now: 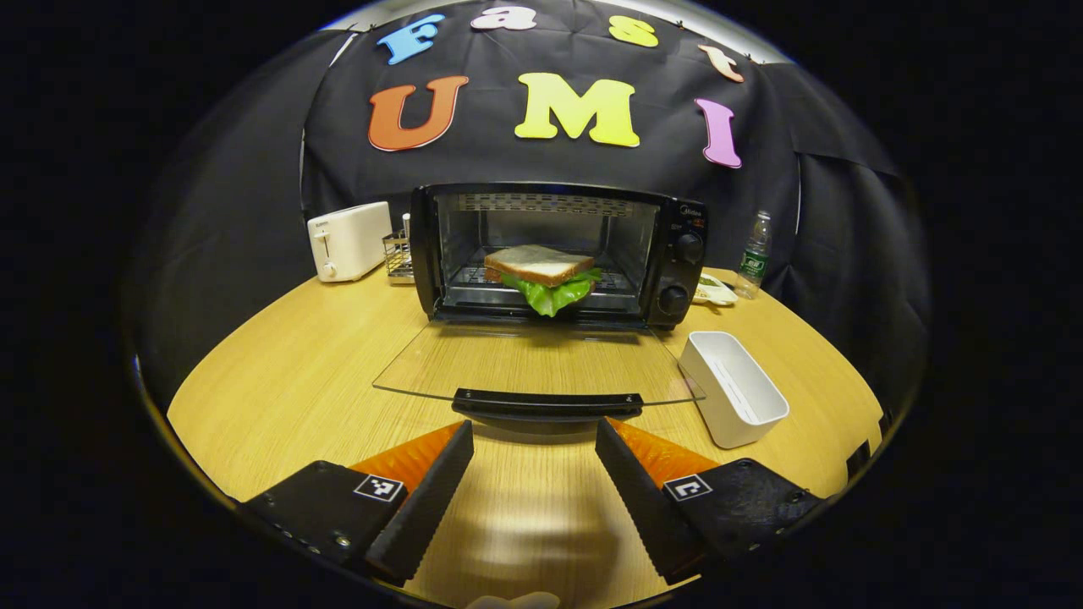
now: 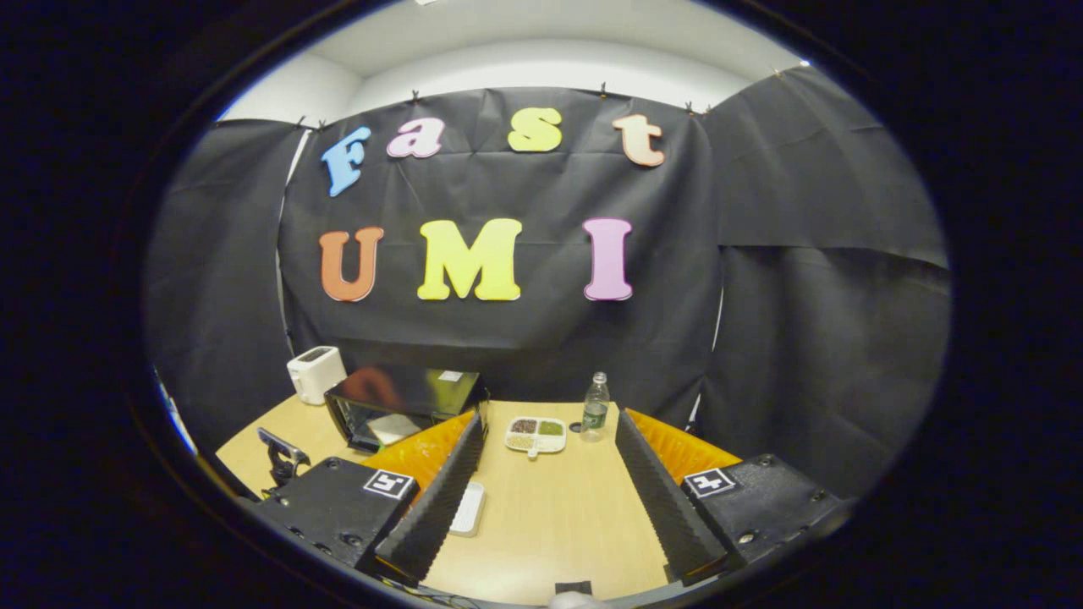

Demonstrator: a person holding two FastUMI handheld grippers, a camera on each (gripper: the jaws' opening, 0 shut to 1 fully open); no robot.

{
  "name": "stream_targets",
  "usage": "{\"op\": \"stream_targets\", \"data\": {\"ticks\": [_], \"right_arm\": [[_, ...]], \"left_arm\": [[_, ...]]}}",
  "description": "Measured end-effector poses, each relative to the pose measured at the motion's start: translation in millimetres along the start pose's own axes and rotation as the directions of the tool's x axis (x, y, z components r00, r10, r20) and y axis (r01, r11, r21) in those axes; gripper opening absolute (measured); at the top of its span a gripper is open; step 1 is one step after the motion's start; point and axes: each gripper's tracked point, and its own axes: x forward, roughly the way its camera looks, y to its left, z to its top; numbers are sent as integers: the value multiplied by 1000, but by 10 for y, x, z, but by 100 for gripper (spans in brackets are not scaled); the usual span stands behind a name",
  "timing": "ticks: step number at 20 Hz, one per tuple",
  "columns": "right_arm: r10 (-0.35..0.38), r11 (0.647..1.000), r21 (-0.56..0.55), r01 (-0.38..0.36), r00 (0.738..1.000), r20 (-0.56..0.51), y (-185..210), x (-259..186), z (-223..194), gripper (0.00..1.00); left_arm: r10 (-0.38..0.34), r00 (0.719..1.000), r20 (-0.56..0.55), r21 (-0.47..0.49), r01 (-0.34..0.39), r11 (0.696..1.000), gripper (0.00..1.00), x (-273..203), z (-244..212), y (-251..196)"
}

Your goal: Open the electric oven with the left hand, put the food in, and close the electric oven.

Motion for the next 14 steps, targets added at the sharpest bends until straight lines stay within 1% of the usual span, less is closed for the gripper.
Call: {"op": "stream_targets", "data": {"ticks": [2, 8, 9, 11, 14], "right_arm": [[-4, 1000, 8, 5, 1000, -18, -24, 11, -111, 95], [-10, 1000, 1, 10, 1000, -25, -4, 35, -134, 95], [-11, 1000, 1, 11, 1000, -25, -7, 51, -133, 96], [-10, 1000, -7, 10, 1000, -28, 4, 70, -132, 95], [-2, 1000, -5, 2, 999, -42, 15, 93, -139, 96]], "left_arm": [[-7, 1000, 5, 12, 7, 1000, 96, 74, 4, -32], [-24, 999, -22, 11, 24, 1000, 96, 253, -95, -56], [-39, 999, -30, 10, 39, 999, 96, 268, -113, -90], [-34, 999, -29, 22, 35, 999, 94, 275, -119, -63], [-35, 999, -32, 6, 35, 999, 95, 293, -117, -55]]}}
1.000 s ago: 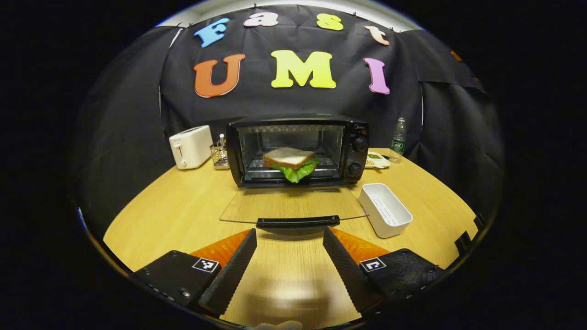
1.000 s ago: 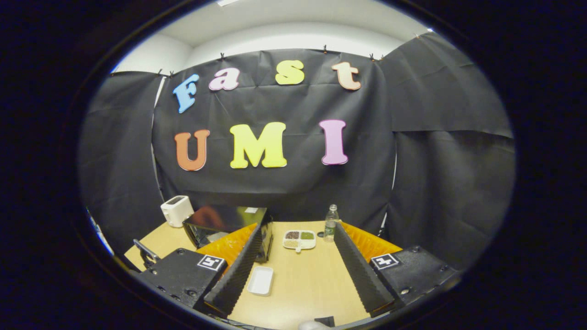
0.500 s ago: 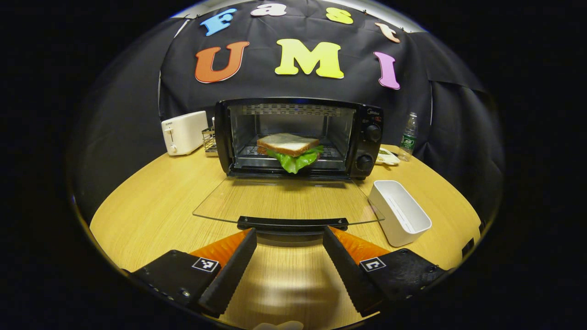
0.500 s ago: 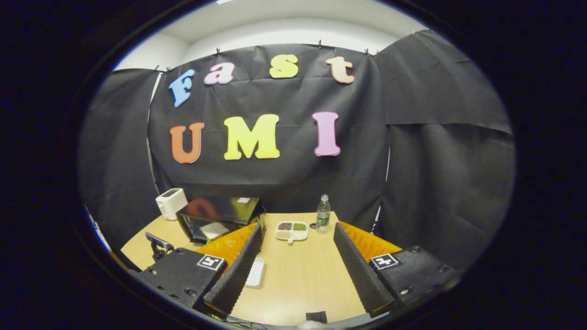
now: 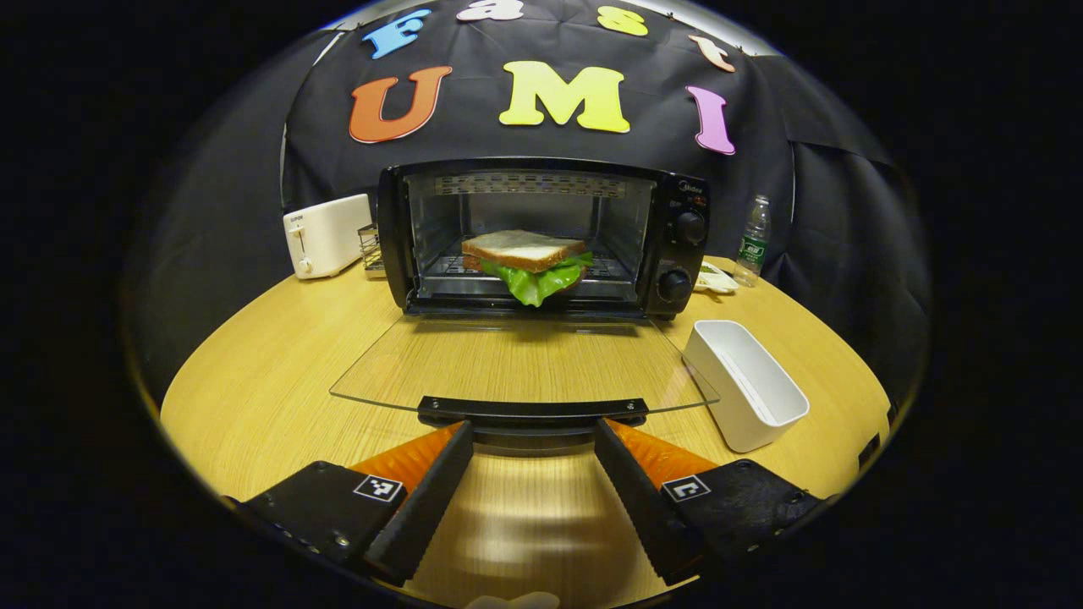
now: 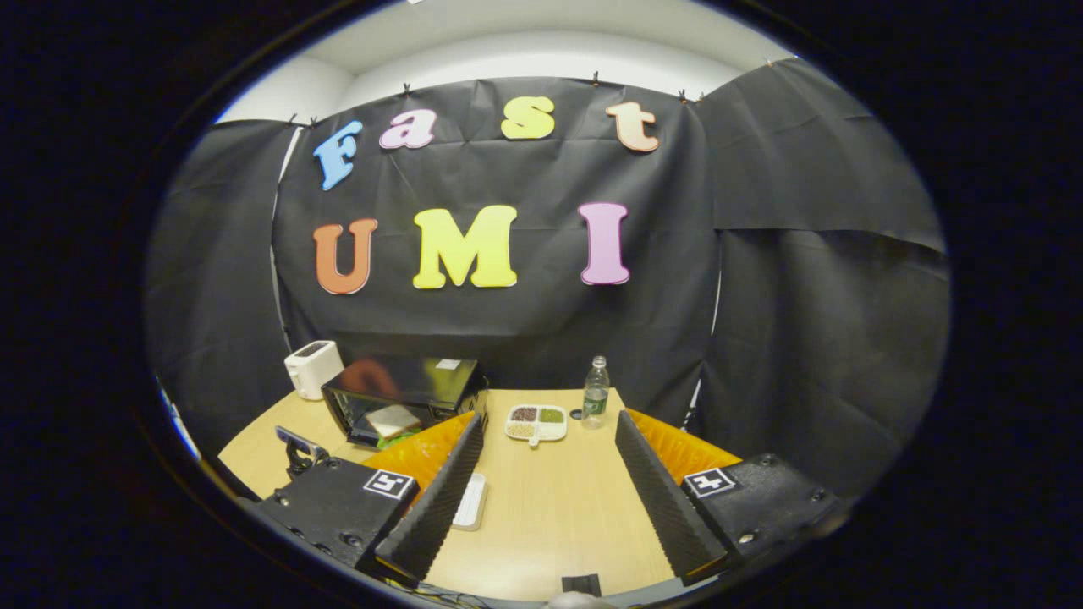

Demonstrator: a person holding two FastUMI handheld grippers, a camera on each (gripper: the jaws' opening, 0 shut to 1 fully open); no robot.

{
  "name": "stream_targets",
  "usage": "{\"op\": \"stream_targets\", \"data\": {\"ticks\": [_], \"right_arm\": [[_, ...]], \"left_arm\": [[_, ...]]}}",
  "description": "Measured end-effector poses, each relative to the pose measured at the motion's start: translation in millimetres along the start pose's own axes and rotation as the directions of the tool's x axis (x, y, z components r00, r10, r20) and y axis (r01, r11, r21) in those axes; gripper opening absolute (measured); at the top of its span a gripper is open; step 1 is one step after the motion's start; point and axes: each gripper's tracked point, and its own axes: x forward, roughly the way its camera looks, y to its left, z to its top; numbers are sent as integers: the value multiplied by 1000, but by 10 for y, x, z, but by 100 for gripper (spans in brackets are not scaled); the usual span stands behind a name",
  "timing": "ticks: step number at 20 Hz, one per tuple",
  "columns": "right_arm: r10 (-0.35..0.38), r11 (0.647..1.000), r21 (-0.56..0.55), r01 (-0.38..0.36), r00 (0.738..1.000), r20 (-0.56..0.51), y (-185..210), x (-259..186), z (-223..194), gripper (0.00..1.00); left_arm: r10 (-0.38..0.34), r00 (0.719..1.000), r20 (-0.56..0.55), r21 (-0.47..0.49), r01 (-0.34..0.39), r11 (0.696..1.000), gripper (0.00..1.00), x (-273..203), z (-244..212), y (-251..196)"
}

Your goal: Open the electric oven with the left hand, put the food in, and close the electric oven.

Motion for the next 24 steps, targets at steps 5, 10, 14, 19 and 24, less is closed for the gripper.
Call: {"op": "stream_targets", "data": {"ticks": [5, 10, 14, 19, 24], "right_arm": [[20, 1000, -2, -20, 1000, -4, -16, 60, 32, 95], [22, 1000, 5, -22, 1000, -21, -65, 125, 0, 96], [39, 999, 6, -39, 999, -33, -31, 202, 29, 96], [57, 998, 21, -56, 998, -33, 18, 327, 52, 96], [68, 997, 50, -66, 997, -30, 37, 428, 75, 96]], "left_arm": [[-6, 1000, 18, -6, 6, 1000, 95, -63, 174, -3], [3, 1000, 9, -14, -3, 1000, 95, -90, 287, -11], [15, 999, 32, -13, -14, 1000, 96, -137, 511, 11], [12, 996, 91, 29, -15, 999, 96, -158, 894, 11], [14, 989, 145, 55, -23, 998, 97, -54, 1368, 44]]}}
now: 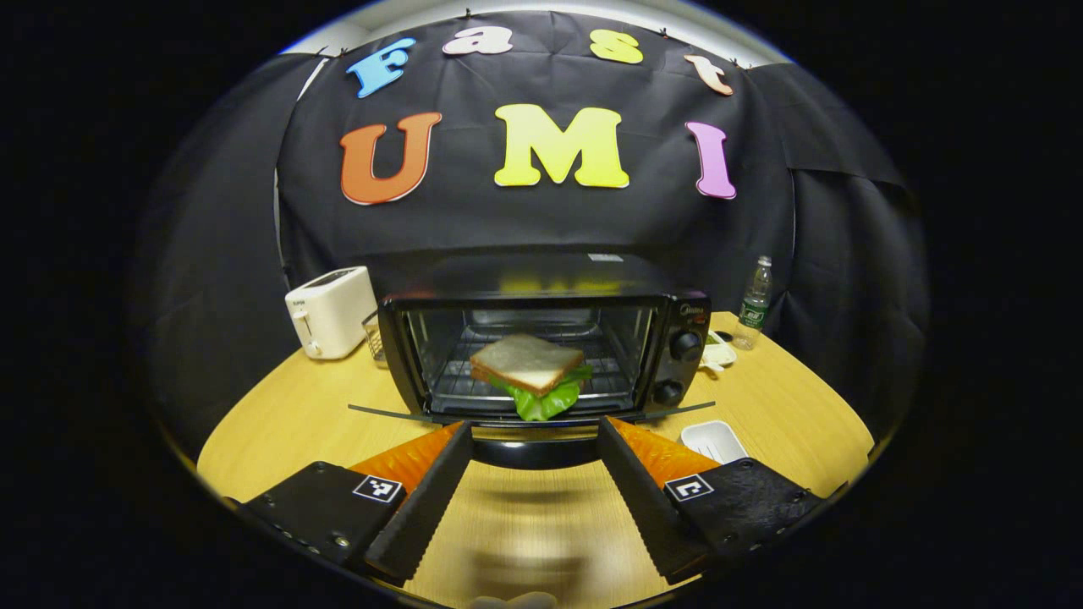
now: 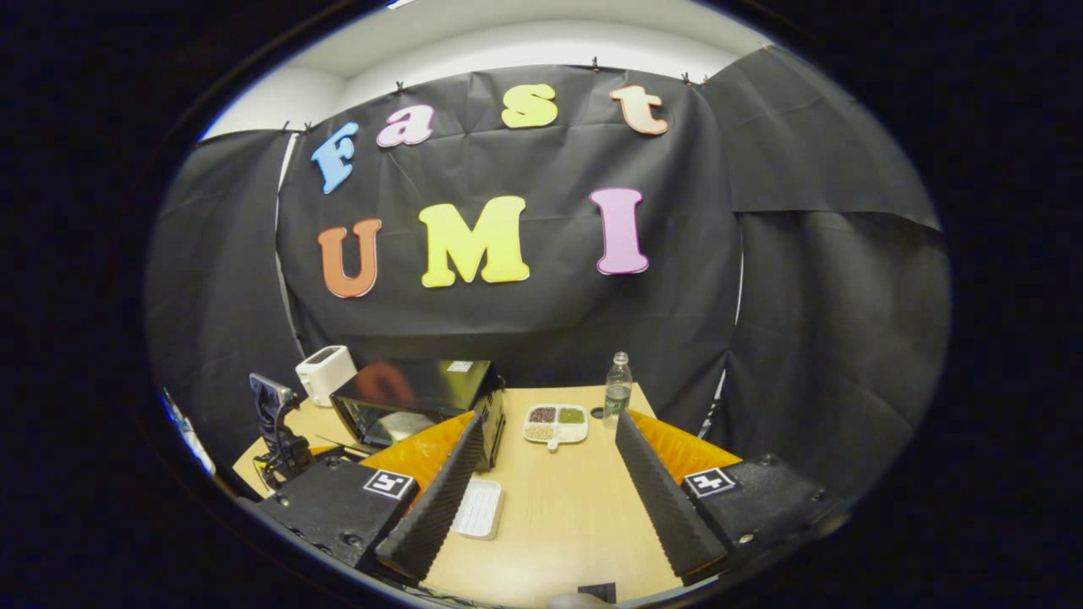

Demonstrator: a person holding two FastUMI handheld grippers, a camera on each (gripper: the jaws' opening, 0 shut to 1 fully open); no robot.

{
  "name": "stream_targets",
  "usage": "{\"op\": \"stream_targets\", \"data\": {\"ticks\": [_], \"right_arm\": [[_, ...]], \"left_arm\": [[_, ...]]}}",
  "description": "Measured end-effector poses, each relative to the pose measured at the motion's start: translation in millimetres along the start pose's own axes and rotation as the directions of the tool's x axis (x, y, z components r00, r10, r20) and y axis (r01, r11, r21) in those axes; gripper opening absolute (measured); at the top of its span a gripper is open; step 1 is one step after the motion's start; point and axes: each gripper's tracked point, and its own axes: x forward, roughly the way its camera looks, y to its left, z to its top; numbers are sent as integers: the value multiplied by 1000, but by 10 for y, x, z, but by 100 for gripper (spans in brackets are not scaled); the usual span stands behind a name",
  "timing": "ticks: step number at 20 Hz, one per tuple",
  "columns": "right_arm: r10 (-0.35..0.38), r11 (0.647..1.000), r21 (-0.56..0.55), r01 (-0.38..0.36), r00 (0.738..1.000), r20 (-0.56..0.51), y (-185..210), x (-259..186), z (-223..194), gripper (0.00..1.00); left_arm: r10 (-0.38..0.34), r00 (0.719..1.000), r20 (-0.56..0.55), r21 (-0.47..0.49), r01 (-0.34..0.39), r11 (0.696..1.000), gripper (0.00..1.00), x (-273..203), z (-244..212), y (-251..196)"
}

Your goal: Open the electric oven with the left hand, put the food in, and close the electric oven.

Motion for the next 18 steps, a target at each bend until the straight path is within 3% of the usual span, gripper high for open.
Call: {"op": "stream_targets", "data": {"ticks": [9, 18], "right_arm": [[-23, 1000, 10, 23, 1000, 14, -85, 73, 61, 95], [-8, 1000, 4, 8, 1000, 5, -59, 120, 69, 96]], "left_arm": [[-9, 997, 83, 85, 2, 996, 97, 471, 605, 56], [17, 994, 108, 100, -28, 995, 96, 595, 793, 159]]}}
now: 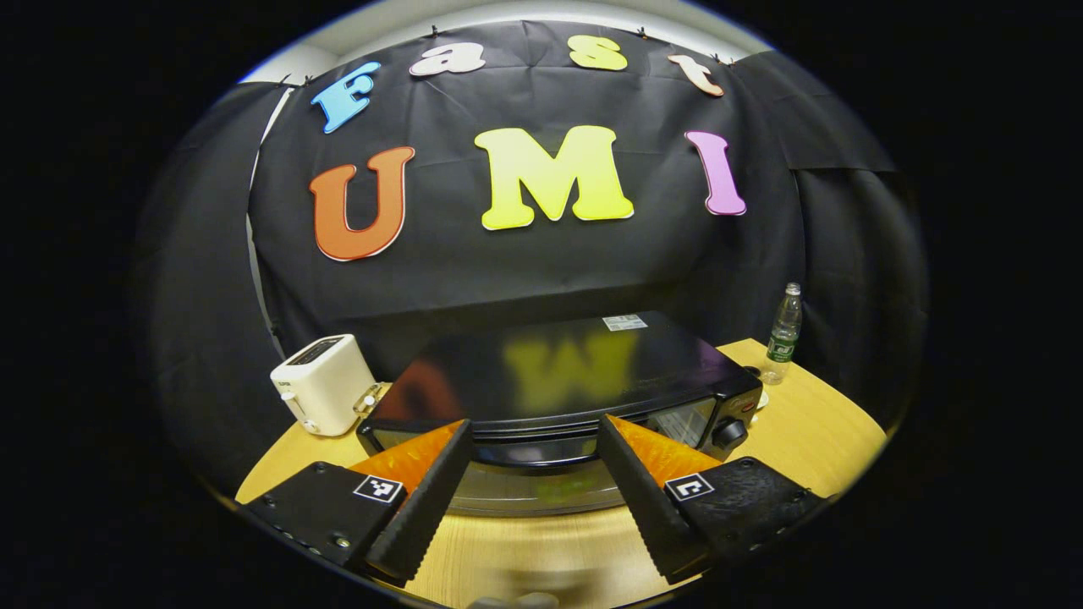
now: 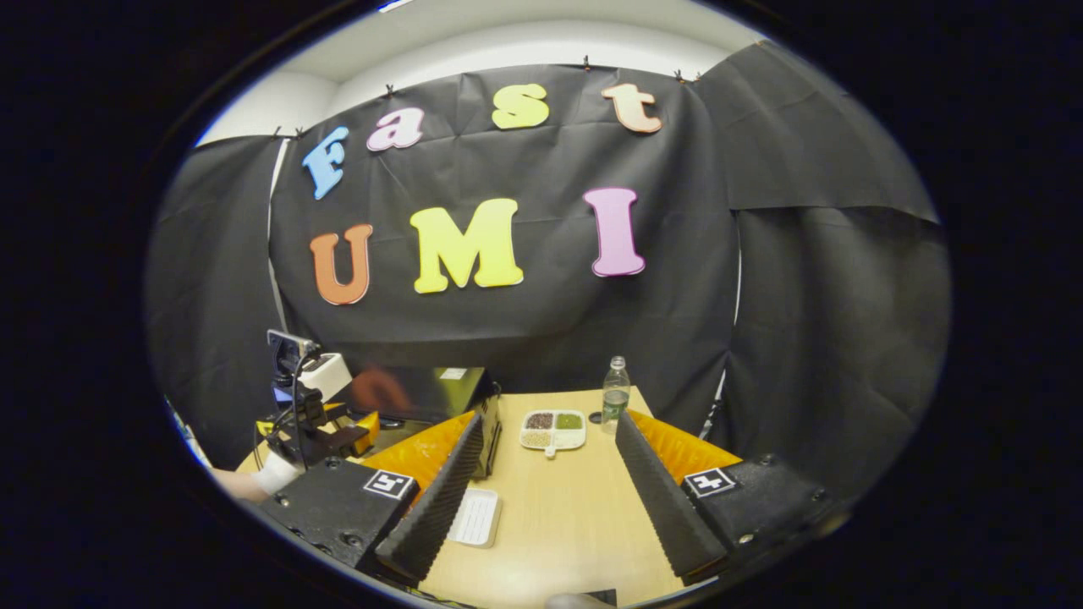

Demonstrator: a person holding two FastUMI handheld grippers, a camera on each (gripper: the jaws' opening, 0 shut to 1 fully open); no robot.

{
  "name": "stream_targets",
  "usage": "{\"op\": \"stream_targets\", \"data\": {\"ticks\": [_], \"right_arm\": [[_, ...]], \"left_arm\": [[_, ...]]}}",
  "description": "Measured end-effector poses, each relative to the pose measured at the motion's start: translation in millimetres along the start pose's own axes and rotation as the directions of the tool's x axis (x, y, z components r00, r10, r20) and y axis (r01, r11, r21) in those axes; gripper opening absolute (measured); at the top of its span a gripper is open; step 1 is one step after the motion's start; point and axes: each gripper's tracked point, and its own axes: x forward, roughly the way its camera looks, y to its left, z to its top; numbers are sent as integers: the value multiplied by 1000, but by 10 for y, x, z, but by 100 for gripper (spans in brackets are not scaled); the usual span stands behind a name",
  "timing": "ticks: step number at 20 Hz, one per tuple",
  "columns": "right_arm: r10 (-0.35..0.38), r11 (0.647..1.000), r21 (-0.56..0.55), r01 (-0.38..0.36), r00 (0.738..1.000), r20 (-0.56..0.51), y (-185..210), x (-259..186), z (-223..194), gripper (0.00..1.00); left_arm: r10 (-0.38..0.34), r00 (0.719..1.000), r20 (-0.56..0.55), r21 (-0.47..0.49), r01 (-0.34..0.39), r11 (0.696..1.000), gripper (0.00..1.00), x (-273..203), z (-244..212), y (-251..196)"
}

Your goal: Open the electric oven with the left hand, put the food in, and close the electric oven.

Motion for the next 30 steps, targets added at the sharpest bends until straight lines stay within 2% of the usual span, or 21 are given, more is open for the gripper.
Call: {"op": "stream_targets", "data": {"ticks": [1, 2, 8, 15, 21, 30], "right_arm": [[3, 1000, -4, -3, 1000, 3, 12, 3, 26, 96], [8, 1000, -10, -8, 1000, 9, 29, 15, 52, 96], [63, 998, -20, -62, 997, 50, 313, 39, 222, 95], [105, 994, -45, -100, 987, 118, 696, -34, 466, 95], [73, 997, -33, -69, 986, 153, 786, -163, 538, 95], [-7, 1000, -12, 9, 983, 181, 708, -433, 517, 95]], "left_arm": [[9, 1000, 4, 4, -9, 1000, 88, -43, 23, 32], [18, 1000, 15, -2, -18, 1000, 95, -121, 71, 67], [61, 991, 118, -57, -55, 997, 95, -779, 561, 252], [103, 978, 179, -97, -87, 991, 95, -1657, 953, 575], [153, 964, 217, -140, -124, 982, 95, -2271, 1213, 859], [93, 955, 282, -111, -64, 992, 95, -2750, 1490, 775]]}}
